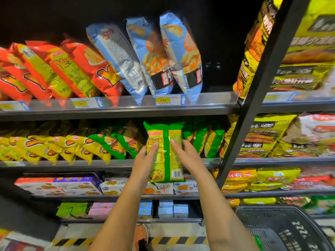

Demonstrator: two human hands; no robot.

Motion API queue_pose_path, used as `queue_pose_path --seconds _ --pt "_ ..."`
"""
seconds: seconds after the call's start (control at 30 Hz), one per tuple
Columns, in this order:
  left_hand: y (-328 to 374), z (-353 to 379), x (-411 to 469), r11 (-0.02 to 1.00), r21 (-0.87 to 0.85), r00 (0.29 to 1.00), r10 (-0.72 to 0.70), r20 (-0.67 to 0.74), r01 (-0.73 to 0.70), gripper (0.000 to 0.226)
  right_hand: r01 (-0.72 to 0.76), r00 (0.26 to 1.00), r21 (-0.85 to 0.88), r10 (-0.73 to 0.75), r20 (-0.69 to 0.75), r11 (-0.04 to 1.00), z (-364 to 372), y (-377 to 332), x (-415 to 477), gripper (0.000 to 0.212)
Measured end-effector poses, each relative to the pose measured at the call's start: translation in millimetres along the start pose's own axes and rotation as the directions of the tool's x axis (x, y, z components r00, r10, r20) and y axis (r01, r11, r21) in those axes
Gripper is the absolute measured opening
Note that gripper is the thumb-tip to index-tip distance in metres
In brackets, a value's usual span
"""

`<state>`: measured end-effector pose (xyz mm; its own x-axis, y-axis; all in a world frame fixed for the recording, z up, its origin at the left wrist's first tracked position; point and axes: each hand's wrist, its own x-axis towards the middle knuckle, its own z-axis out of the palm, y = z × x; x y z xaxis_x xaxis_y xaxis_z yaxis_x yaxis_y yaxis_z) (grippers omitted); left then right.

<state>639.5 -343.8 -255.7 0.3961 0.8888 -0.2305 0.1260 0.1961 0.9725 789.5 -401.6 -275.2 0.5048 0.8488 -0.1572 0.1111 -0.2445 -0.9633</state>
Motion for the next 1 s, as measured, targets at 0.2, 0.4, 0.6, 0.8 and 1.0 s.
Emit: queue_pose_path --seconds 0.2,0.4,0.6,0.8,1.0 --pt "-0.7 10.9 -22.8 0.994 0.056 0.984 -0.103 0.143 0.096 0.059 -0.033 0.999 0.322 0.040 -0.016 0.946 1.7 10.9 -31.1 0.035" --pt "11.2 -0.5 -19.7 0.928 -0.261 0.958 -0.225 0.176 0.265 0.080 -0.308 0.951 0.670 0.248 0.187 0.675 -18.3 38.4 -44.0 0.090" --pt "40.3 -5.7 -14.3 0.930 -0.248 0.954 -0.225 0.200 0.271 0.071 -0.283 0.956 0.683 0.259 0.141 0.673 -26.2 34.6 -40.9 0.061" --pt "45.4 13.8 -18.3 0.987 0.085 0.949 -0.157 0.273 0.138 0.072 -0.114 0.992 0.359 0.128 -0.015 0.926 -7.9 2.3 -40.6 0.057" --pt "28.3 10.6 -17.1 0.975 0.017 0.971 -0.223 0.082 0.223 0.096 -0.105 0.994 0.265 0.110 -0.004 0.959 -23.2 -18.6 -38.9 0.073"
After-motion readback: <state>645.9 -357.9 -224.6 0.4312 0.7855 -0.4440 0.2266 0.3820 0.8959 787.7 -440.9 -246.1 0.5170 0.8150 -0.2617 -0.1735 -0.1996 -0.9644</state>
